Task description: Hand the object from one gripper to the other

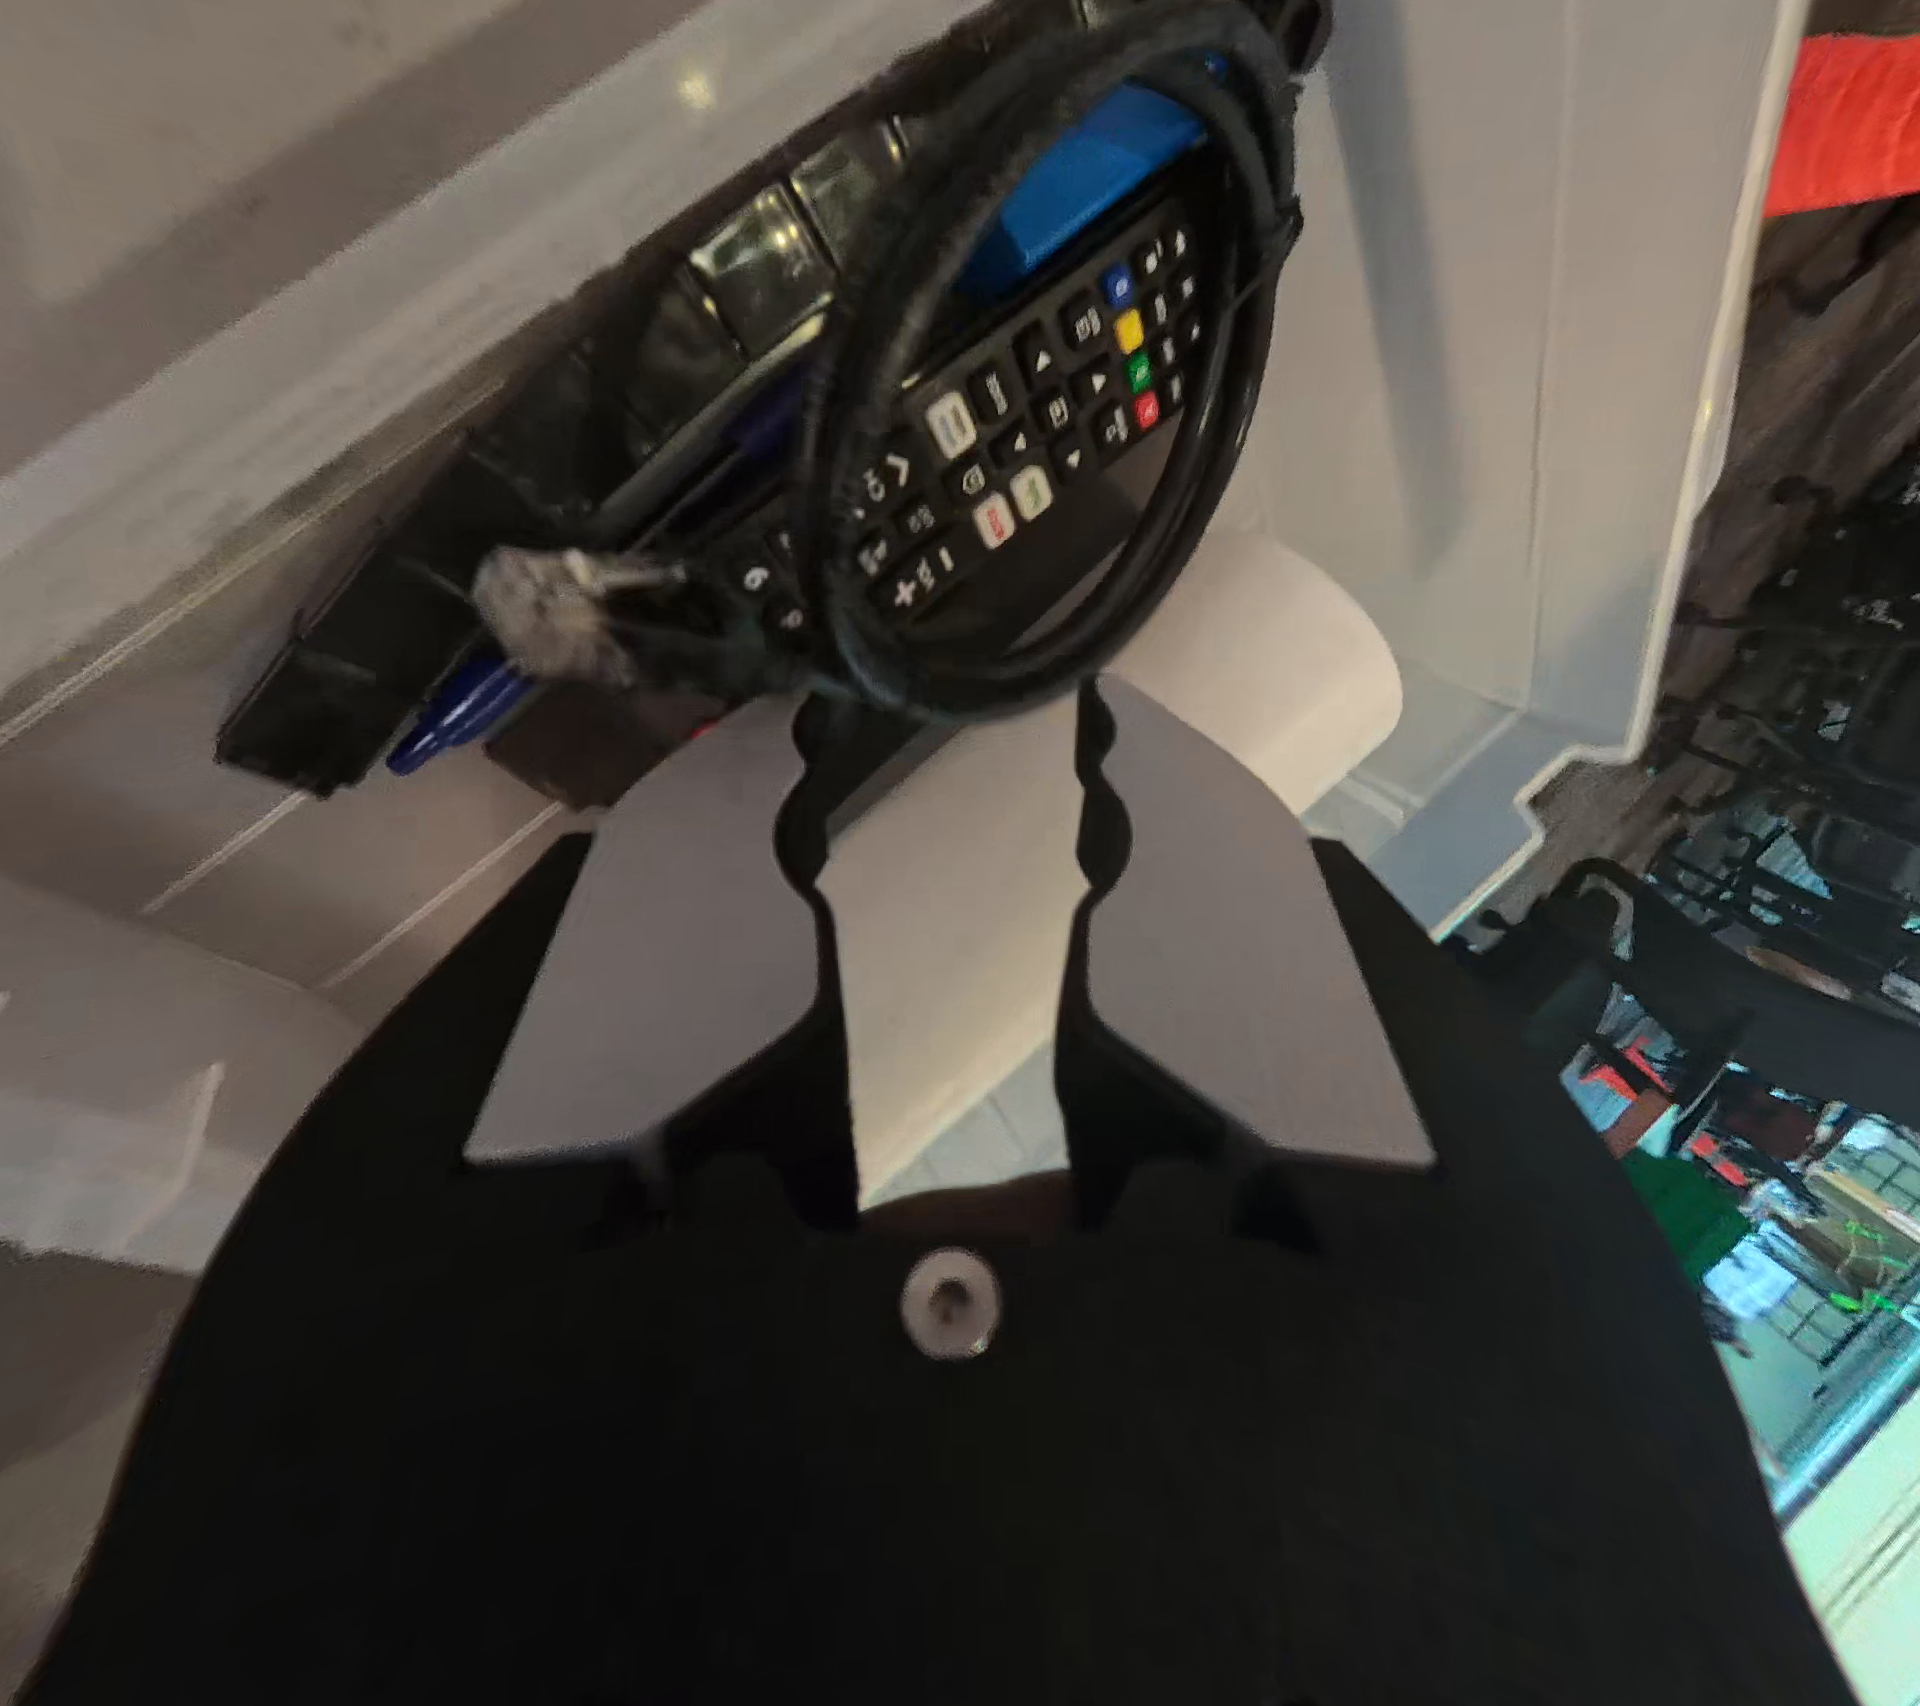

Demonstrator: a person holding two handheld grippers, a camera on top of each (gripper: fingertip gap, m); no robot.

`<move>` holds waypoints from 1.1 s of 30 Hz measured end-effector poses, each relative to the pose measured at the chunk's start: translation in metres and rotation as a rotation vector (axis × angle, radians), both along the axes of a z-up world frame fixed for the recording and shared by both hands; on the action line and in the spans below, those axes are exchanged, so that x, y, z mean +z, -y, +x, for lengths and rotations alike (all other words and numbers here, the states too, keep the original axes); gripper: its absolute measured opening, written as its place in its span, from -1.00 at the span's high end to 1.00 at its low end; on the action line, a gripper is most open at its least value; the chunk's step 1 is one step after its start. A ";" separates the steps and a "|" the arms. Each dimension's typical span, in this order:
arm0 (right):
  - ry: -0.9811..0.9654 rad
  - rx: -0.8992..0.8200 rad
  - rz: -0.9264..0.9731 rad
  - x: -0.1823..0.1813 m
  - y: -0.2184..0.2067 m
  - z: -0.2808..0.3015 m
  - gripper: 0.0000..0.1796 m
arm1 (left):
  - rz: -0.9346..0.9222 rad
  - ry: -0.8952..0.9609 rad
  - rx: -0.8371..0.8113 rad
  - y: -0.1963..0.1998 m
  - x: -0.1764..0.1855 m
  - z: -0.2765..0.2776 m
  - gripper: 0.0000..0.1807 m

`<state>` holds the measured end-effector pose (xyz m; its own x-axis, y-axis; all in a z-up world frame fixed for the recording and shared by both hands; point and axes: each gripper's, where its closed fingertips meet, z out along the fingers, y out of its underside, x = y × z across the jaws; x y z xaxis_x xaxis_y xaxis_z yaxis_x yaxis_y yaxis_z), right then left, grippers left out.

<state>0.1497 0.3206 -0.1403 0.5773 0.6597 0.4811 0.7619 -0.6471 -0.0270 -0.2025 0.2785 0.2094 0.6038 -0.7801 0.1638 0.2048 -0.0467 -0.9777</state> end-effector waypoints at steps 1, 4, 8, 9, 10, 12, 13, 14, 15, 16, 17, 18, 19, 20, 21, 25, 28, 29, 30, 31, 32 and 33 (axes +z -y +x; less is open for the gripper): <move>-0.021 -0.012 0.002 0.005 0.004 -0.001 0.47 | 0.003 -0.008 0.006 0.000 0.000 0.000 0.41; -0.156 -0.034 0.026 0.028 0.021 -0.019 0.30 | 0.011 -0.018 0.025 0.000 0.000 -0.001 0.38; -0.374 0.107 0.323 0.115 0.027 -0.068 0.36 | 0.029 -0.042 0.026 0.007 0.000 -0.003 0.36; -0.463 0.196 0.396 0.139 0.032 -0.092 0.42 | 0.027 -0.067 0.039 0.008 -0.003 -0.007 0.36; -0.557 0.300 0.461 0.161 0.040 -0.117 0.45 | 0.015 -0.089 0.067 0.008 -0.006 -0.014 0.36; -0.757 0.529 0.555 0.196 0.060 -0.173 0.49 | -0.020 -0.144 0.127 0.008 -0.008 -0.033 0.36; -0.881 0.643 0.572 0.206 0.072 -0.204 0.51 | -0.037 -0.183 0.151 0.010 -0.007 -0.043 0.36; -1.032 0.745 0.555 0.211 0.086 -0.237 0.52 | -0.053 -0.226 0.178 0.012 -0.007 -0.053 0.36; -1.210 0.822 0.486 0.209 0.101 -0.268 0.52 | -0.070 -0.271 0.210 0.015 -0.008 -0.064 0.36; -1.386 0.850 0.398 0.200 0.110 -0.295 0.47 | -0.088 -0.318 0.242 0.018 -0.012 -0.076 0.36; -1.514 0.800 0.331 0.182 0.109 -0.316 0.46 | -0.110 -0.367 0.269 0.021 -0.018 -0.087 0.36; -1.557 0.732 0.262 0.153 0.103 -0.333 0.48 | -0.137 -0.415 0.290 0.024 -0.029 -0.097 0.36; -1.558 0.680 0.210 0.124 0.100 -0.346 0.42 | -0.171 -0.464 0.305 0.025 -0.044 -0.107 0.36; -1.575 0.621 0.201 0.103 0.097 -0.353 0.35 | -0.215 -0.513 0.316 0.026 -0.063 -0.117 0.35; -1.625 0.572 0.210 0.089 0.095 -0.357 0.39 | -0.267 -0.555 0.324 0.024 -0.086 -0.128 0.35; -1.746 0.510 0.313 0.070 0.094 -0.350 0.45 | -0.440 -0.768 0.273 0.013 -0.190 -0.172 0.44; -1.747 0.532 0.345 0.074 0.103 -0.345 0.47 | -0.434 -0.965 0.268 -0.010 -0.246 -0.213 0.45; -1.776 0.525 0.345 0.075 0.107 -0.343 0.48 | -0.453 -1.014 0.237 -0.015 -0.263 -0.221 0.49; -1.804 0.523 0.336 0.075 0.110 -0.342 0.51 | -0.493 -1.065 0.200 -0.018 -0.279 -0.229 0.55; -1.820 0.526 0.320 0.072 0.113 -0.342 0.53 | -0.539 -1.123 0.172 -0.022 -0.294 -0.236 0.56; -1.820 0.523 0.305 0.069 0.114 -0.344 0.53 | -0.580 -1.180 0.155 -0.026 -0.308 -0.242 0.56; -1.814 0.517 0.291 0.066 0.113 -0.345 0.52 | -0.619 -1.228 0.151 -0.031 -0.321 -0.248 0.56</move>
